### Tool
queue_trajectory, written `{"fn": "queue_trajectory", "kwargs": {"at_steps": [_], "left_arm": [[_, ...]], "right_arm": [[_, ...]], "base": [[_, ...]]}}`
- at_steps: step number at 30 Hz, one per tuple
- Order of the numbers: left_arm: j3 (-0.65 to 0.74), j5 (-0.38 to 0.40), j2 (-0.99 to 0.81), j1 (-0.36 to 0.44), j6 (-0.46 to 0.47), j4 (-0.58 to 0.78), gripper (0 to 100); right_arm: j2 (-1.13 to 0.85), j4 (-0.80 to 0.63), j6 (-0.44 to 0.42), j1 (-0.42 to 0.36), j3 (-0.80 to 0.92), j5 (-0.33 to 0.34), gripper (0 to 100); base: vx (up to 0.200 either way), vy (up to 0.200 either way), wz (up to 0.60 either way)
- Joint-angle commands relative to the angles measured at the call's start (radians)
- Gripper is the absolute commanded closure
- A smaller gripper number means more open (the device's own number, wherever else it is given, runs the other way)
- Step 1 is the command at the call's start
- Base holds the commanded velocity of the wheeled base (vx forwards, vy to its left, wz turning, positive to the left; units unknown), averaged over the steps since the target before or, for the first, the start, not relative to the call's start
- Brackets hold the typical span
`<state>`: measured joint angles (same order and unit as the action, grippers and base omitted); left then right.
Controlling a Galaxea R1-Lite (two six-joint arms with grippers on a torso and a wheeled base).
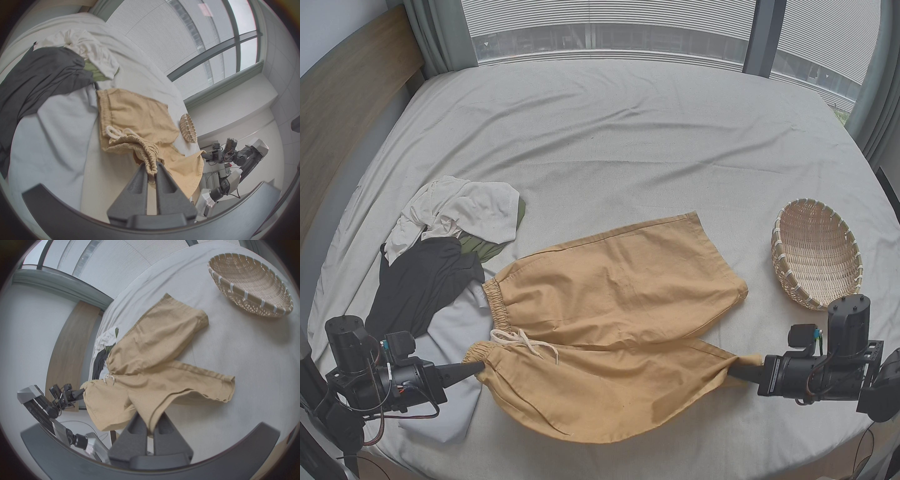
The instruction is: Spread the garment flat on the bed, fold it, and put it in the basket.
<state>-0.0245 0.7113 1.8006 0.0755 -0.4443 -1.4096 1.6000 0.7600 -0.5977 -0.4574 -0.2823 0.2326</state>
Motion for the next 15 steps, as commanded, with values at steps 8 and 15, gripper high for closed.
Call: {"fn": "queue_trajectory", "kwargs": {"at_steps": [8, 15], "left_arm": [[-0.038, -0.102, 0.166, 0.01, -0.033, -0.144, 100], [-0.071, -0.116, 0.129, 0.01, -0.091, -0.144, 100]], "right_arm": [[-0.041, -0.021, -0.102, 0.031, -0.083, 0.057, 100], [-0.172, -0.266, -0.182, 0.094, -0.213, 0.202, 100]], "base": [[0.0, 0.0, 0.0], [0.0, 0.0, 0.0]]}}
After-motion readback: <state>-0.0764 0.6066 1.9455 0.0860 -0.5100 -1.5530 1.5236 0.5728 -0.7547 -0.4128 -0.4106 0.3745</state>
